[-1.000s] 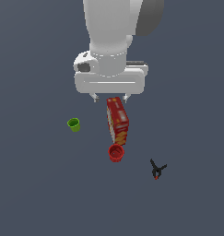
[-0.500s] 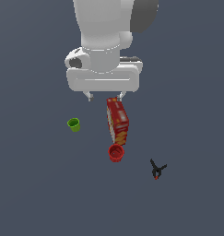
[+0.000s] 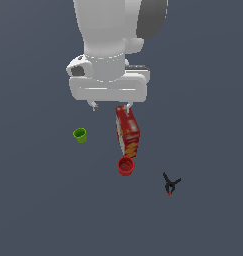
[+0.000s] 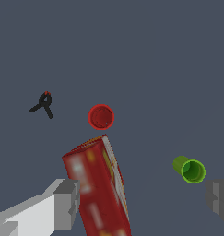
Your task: Pick up a designated object from a clutter of objects.
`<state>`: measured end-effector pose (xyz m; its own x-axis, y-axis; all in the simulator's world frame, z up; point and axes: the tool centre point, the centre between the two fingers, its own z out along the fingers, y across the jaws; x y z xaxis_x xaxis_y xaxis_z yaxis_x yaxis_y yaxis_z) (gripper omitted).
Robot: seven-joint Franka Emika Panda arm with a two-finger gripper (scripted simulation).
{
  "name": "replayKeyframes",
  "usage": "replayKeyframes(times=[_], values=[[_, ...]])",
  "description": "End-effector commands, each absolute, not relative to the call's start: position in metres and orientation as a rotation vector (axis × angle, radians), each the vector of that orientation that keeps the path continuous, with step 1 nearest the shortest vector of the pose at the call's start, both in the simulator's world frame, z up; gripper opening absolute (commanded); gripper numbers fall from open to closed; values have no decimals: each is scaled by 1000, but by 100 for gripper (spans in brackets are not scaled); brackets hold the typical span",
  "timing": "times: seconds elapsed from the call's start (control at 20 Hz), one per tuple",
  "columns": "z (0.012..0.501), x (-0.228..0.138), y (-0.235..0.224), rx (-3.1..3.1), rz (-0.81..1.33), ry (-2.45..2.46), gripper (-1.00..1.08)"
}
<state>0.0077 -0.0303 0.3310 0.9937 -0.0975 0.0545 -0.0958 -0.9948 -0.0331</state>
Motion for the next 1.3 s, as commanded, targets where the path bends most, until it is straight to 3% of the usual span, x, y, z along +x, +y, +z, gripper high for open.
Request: replayKeyframes(times=[0.0,0.6,1.25], values=[[322,8,-37,-3101,-83,204,100],[234,-7,-103,-2997,-46,768,100],[124,-67,-190,-2721,-6,1530,100]])
